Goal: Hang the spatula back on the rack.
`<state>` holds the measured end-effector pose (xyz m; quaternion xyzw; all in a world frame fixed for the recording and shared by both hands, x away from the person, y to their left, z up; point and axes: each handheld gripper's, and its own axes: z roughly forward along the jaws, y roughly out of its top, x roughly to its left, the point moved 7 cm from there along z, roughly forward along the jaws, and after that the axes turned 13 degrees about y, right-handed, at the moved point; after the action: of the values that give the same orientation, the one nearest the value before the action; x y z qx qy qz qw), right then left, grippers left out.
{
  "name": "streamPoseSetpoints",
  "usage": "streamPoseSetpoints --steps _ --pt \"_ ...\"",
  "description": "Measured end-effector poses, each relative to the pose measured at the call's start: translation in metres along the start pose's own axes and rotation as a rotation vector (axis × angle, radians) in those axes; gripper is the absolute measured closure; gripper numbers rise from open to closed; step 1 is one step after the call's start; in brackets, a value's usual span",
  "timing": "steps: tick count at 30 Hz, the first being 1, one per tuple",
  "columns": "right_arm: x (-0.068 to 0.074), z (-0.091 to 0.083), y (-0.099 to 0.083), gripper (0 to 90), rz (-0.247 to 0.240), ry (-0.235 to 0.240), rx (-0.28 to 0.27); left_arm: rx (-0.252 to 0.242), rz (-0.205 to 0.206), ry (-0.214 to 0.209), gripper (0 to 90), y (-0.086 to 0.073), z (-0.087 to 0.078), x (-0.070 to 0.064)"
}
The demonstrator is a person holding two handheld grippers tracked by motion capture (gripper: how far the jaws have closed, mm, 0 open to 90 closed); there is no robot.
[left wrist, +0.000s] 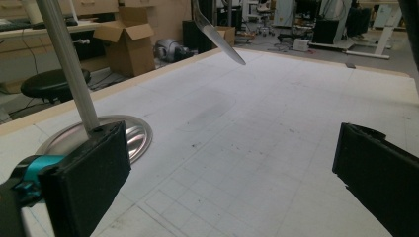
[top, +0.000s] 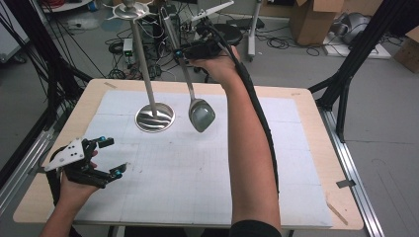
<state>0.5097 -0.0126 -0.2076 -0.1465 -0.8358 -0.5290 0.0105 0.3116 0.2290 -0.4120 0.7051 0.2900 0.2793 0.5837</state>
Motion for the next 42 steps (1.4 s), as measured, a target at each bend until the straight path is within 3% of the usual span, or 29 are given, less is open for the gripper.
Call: streamPoseSetpoints --steps 23,42 --pt "-0.013 0.021 0.004 69.6 0.028 0.027 0.007 0.001 -0.002 0.008 1.7 -0.002 -0.003 0.003" --pt "-0.008 0.041 0.0 69.6 0.025 0.064 0.043 0.003 -0.004 0.007 1.7 -0.002 -0.003 0.003"
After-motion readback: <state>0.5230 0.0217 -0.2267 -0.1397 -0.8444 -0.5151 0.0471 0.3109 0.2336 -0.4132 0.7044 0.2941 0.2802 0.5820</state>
